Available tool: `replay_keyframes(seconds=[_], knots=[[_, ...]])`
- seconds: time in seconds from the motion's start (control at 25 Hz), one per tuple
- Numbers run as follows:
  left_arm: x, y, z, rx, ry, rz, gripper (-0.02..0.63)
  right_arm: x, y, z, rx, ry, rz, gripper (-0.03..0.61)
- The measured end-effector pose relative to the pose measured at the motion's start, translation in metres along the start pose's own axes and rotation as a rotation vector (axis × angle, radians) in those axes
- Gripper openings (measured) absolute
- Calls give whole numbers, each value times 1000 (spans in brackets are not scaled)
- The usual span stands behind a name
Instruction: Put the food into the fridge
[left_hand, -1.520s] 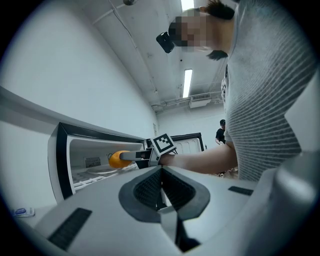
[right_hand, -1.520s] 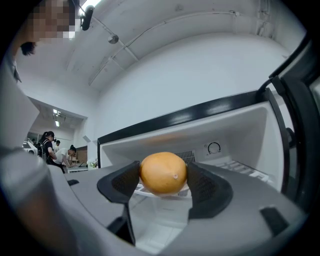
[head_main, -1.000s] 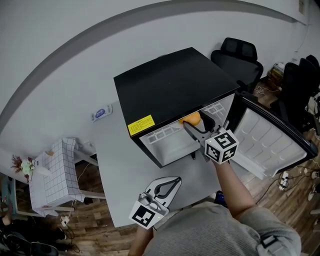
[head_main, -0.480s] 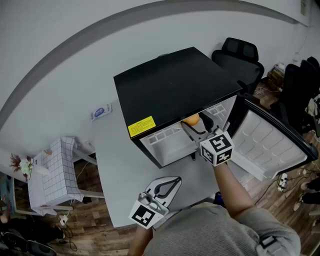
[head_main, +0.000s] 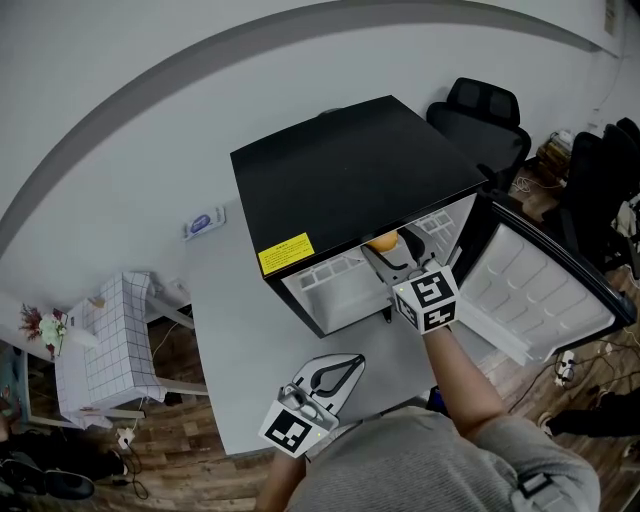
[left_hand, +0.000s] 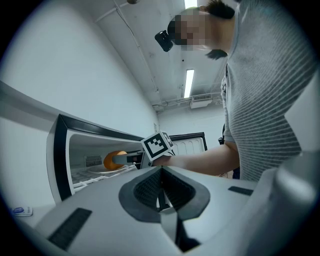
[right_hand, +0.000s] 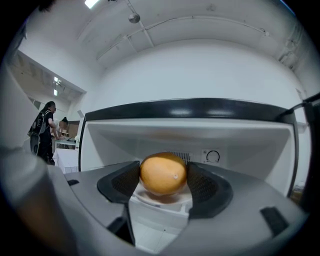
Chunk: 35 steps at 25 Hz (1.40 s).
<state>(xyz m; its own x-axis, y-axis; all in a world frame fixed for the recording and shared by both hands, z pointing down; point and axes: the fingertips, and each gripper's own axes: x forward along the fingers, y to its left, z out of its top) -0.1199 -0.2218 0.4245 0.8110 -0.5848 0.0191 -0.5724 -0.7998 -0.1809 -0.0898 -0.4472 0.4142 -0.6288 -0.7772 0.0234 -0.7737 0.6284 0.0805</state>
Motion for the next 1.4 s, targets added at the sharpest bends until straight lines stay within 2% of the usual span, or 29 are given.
replay_keyframes(seconds=[0.08, 0.24, 0.36, 0.52, 0.64, 0.8, 0.96, 1.12, 1.24, 1.4], knots=[[1, 2, 4, -24, -32, 17, 11, 1, 0, -3, -10, 5, -8, 301], [5, 6, 0, -3, 0, 12, 11, 4, 0, -5, -10, 6, -22, 299], [15, 11, 2, -75, -14, 13, 11, 6, -1, -6, -8, 5, -26, 300], [31, 18, -7, -145, 41, 6, 11, 10, -2, -7, -6, 0, -33, 301], [41, 28, -19, -213, 77, 46, 11, 13, -2, -8, -18, -6, -40, 300], [44, 40, -28, -265, 80, 98, 11, 15, -1, -9, -52, -8, -45, 299], [41, 41, -30, -276, 76, 109, 11, 17, 0, -12, -104, 19, -55, 300], [39, 40, -31, -272, 75, 108, 11, 14, -2, -15, -108, 36, -64, 301], [37, 41, -31, -267, 76, 107, 11, 9, -5, -10, -122, 14, -72, 299], [35, 41, -30, -265, 71, 106, 11, -4, -8, -4, -89, -26, -75, 299]])
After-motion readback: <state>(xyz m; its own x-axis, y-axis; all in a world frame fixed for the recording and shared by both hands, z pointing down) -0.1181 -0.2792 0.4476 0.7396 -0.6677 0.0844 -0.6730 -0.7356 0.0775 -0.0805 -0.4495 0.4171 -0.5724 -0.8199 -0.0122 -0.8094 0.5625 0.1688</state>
